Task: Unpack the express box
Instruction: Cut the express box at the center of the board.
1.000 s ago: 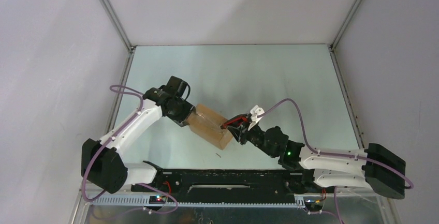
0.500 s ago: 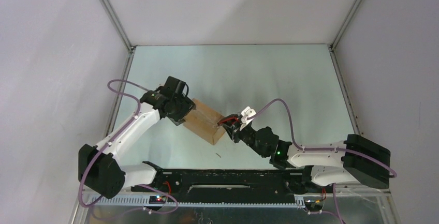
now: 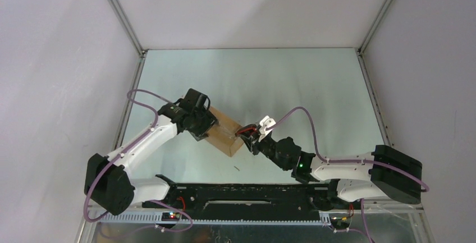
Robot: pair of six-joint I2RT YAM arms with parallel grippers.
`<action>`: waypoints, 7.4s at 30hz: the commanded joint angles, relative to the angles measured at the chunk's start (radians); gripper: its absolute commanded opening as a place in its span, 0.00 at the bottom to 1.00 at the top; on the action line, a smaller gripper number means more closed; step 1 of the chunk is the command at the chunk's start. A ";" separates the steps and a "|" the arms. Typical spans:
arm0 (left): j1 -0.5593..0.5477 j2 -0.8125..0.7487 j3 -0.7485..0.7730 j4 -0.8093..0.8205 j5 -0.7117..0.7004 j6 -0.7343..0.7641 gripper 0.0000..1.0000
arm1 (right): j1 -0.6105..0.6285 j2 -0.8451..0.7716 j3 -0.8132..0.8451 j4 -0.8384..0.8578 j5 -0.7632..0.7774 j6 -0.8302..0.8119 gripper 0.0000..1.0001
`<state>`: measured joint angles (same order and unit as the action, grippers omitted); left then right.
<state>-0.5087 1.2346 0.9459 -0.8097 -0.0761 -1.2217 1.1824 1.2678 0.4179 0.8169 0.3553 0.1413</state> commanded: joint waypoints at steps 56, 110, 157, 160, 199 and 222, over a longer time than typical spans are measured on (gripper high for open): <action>-0.008 -0.239 -0.044 0.869 0.825 0.504 0.78 | -0.575 -0.231 0.367 -0.353 -0.927 0.824 0.00; -0.075 -0.136 -0.019 0.913 0.930 0.491 0.00 | -0.641 -0.427 0.367 -0.680 -0.863 0.745 0.55; -0.150 -0.185 -0.003 0.529 1.090 0.805 0.00 | -0.769 -0.445 0.414 -1.006 -1.370 0.425 0.88; -0.154 -0.176 -0.006 0.523 1.091 0.816 0.00 | -0.736 -0.457 0.414 -1.059 -1.387 0.390 0.88; -0.044 -0.121 0.095 0.411 0.522 0.612 0.95 | -0.657 -0.417 0.194 -0.944 -1.116 0.654 0.00; 0.062 -0.030 0.042 -0.010 0.051 0.116 1.00 | -0.666 -0.369 -0.164 -0.315 -0.862 1.110 0.00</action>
<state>-0.4484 1.1862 1.0016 -0.8253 -0.0387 -1.0477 0.5072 0.8845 0.2558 0.3359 -0.5358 1.2076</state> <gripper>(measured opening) 0.995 0.232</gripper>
